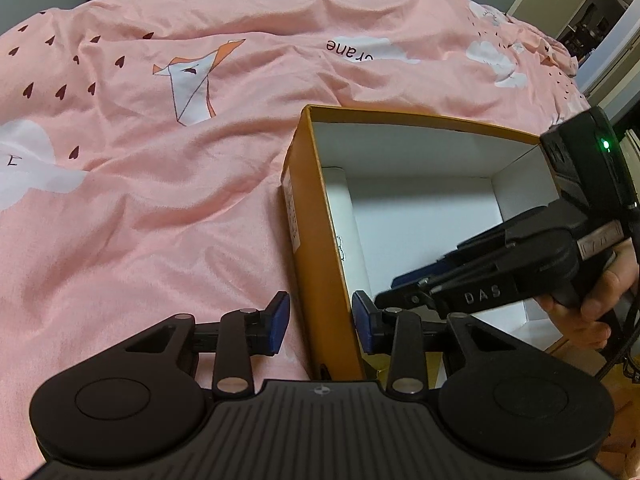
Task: Organize objects
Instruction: 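Open the right tool to release the gold box beside the white case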
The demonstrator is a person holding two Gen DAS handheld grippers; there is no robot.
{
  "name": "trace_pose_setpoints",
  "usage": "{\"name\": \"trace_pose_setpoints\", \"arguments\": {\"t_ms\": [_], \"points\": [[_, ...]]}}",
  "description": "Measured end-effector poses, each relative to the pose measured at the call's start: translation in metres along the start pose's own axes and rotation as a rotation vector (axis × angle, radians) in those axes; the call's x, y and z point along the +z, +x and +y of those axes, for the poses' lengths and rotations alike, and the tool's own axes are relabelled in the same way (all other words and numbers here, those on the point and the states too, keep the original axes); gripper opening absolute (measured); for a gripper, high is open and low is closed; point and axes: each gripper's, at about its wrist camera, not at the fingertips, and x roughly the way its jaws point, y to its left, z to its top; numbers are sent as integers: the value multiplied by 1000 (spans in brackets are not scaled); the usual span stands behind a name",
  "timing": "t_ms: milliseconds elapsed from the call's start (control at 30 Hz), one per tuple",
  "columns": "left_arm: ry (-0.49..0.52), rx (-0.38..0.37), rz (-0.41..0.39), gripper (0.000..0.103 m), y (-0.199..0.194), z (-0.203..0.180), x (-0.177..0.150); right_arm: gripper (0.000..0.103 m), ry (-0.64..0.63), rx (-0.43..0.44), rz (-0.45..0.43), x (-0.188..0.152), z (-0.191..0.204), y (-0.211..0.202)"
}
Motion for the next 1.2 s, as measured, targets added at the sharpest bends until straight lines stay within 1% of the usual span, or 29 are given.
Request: {"name": "trace_pose_setpoints", "arguments": {"t_ms": [100,200,300,333,400,533,633,700,800,833,933,1033,1200], "points": [[4,-7,-2,42,-1,-2,-1,31,2,-6,33,-3,-8,3],[9,-5,-1,42,-2,-3,-1,31,11,28,63,-10,-11,7],[9,-2,1,42,-1,-4,-1,29,9,49,141,-6,-7,18],[10,-3,0,42,-1,-4,-1,30,26,36,166,-3,-8,25],[6,-5,-2,42,-2,-3,-1,30,55,46,180,1,-11,32],[1,-8,-7,42,-3,0,-2,30,24,40,160,-1,-6,27],[-11,-16,-9,42,-3,2,-4,30,24,17,133,-6,-7,17],[-11,-24,-11,42,-4,2,-6,30,20,-23,109,-11,-9,10],[-10,-26,-21,42,-8,-1,-9,25,-14,-110,87,-21,-9,0],[-7,-24,-27,42,-10,-2,-10,22,-23,-126,90,-22,-5,0],[17,-17,-40,42,-18,-9,-11,19,-42,-157,125,-37,-3,-1],[43,-9,-50,42,-28,-15,-12,17,-59,-141,133,-48,3,2],[63,11,-76,42,-46,-18,-15,13,-43,-60,101,-52,15,5]]}}
